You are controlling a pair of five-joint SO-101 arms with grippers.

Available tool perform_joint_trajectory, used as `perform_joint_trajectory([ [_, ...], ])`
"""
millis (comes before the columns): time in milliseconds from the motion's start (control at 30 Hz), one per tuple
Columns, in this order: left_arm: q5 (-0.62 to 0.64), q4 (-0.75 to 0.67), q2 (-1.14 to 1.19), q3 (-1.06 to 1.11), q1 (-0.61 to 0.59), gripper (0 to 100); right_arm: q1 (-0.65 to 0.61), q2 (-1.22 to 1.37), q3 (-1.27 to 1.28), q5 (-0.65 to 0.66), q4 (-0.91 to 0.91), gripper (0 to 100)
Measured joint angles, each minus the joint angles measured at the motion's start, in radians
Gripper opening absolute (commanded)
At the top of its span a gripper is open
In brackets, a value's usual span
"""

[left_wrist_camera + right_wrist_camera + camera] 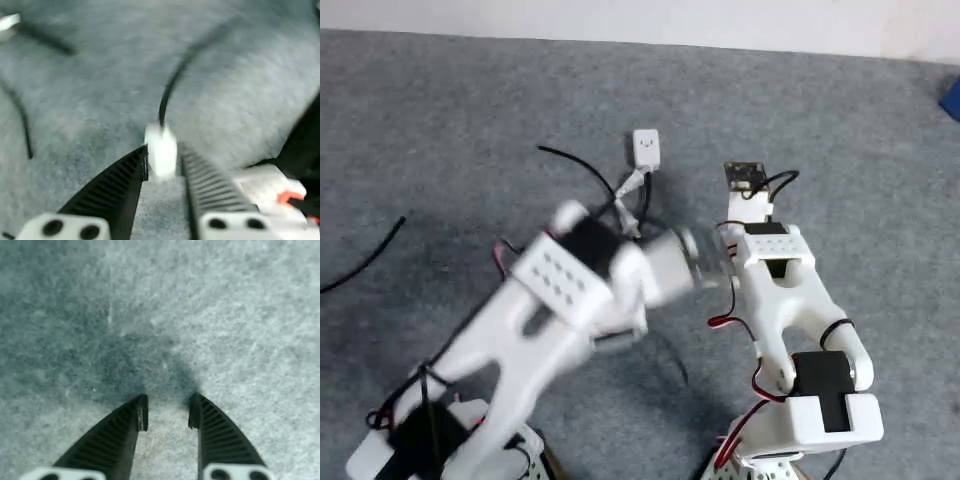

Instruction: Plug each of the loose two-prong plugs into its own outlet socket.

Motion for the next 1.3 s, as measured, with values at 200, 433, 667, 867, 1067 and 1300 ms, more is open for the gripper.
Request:
perform_joint_trajectory([
  [200, -0.037, -0.008, -0.221, 0.029, -0.031, 24, 0.017, 0.002, -0.008, 0.0, 0.0, 15.2],
  [433, -0.163, -0.1, -0.23, 0.218, -0.364, 21, 0.017, 0.002, -0.011, 0.0, 0.0, 15.2],
  [667, -0.238, -0.353, -0.167, 0.542, -0.476, 21, 0.017, 0.002, -0.011, 0.0, 0.0, 15.2],
  [867, -0.256, -0.453, -0.166, 0.64, -0.476, 21, 0.017, 0.002, -0.011, 0.0, 0.0, 15.2],
  [1067, -0.278, -0.506, -0.161, 0.651, -0.476, 21, 0.017, 0.002, -0.011, 0.0, 0.0, 15.2],
  [1300, -0.279, -0.548, -0.161, 0.652, -0.468, 21, 0.017, 0.002, -0.011, 0.0, 0.0, 15.2],
])
